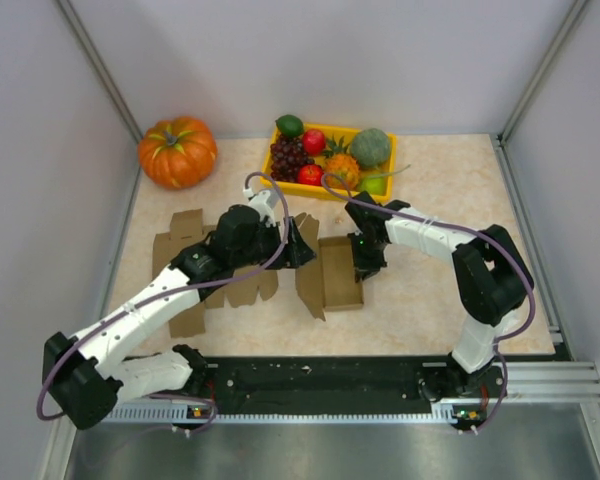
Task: Fold the paper box
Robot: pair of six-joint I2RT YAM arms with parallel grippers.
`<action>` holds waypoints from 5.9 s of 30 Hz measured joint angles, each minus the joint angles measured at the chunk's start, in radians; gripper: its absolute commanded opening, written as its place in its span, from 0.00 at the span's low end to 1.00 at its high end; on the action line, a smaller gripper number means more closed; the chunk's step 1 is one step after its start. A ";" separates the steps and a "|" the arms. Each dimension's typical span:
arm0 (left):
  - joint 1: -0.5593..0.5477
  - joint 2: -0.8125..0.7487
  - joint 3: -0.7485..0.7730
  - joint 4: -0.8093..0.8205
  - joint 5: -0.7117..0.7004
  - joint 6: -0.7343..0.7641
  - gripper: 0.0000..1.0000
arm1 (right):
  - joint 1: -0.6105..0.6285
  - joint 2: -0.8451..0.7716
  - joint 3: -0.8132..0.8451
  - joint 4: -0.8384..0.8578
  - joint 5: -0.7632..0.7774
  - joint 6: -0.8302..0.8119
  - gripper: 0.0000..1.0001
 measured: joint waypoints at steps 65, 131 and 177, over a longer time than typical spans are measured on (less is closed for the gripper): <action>-0.101 0.268 0.298 -0.198 -0.253 0.279 0.00 | -1.052 -0.417 -0.517 0.203 0.291 0.060 0.00; -0.103 0.274 0.245 -0.122 -0.275 0.354 0.00 | -0.011 -0.463 -0.153 0.124 0.034 0.214 0.25; -0.019 0.021 0.082 -0.298 -0.513 0.198 0.00 | -0.045 0.180 0.124 0.353 0.120 -0.481 0.22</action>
